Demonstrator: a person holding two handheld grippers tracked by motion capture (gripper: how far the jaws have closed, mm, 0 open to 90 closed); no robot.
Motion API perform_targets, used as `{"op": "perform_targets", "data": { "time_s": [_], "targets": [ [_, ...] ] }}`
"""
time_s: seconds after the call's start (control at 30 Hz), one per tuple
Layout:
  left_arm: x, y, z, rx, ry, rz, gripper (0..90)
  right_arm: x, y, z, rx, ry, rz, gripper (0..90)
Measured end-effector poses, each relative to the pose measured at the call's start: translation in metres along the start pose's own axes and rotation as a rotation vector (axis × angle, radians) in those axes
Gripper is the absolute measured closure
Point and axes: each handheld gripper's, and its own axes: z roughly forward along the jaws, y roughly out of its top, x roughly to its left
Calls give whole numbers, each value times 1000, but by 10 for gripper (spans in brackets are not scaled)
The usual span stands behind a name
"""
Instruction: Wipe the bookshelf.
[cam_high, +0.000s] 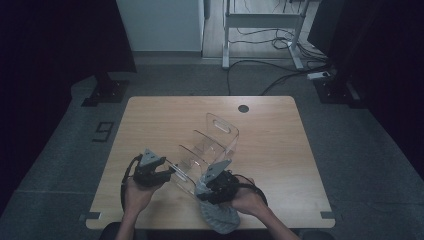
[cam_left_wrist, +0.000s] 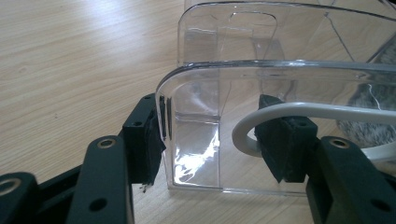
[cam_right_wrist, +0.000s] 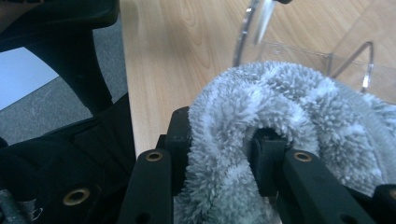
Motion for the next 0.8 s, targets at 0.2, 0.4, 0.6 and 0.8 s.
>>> {"op": "perform_targets", "data": {
  "time_s": [0.2, 0.4, 0.6, 0.8],
  "targets": [
    [0, 0, 0, -11, 0, 0, 437, 0, 0, -1, 10, -4, -2, 660],
    [3, -2, 0, -23, 1, 6, 437, -10, -5, -14, 14, -58, 32, 660],
    [9, -4, 0, -41, 1, 7, 437, -33, -16, -32, 3, -144, 101, 659],
    [14, -6, 0, -59, 11, -13, 437, -57, -31, -52, -36, -215, 181, 658]
  ]
}}
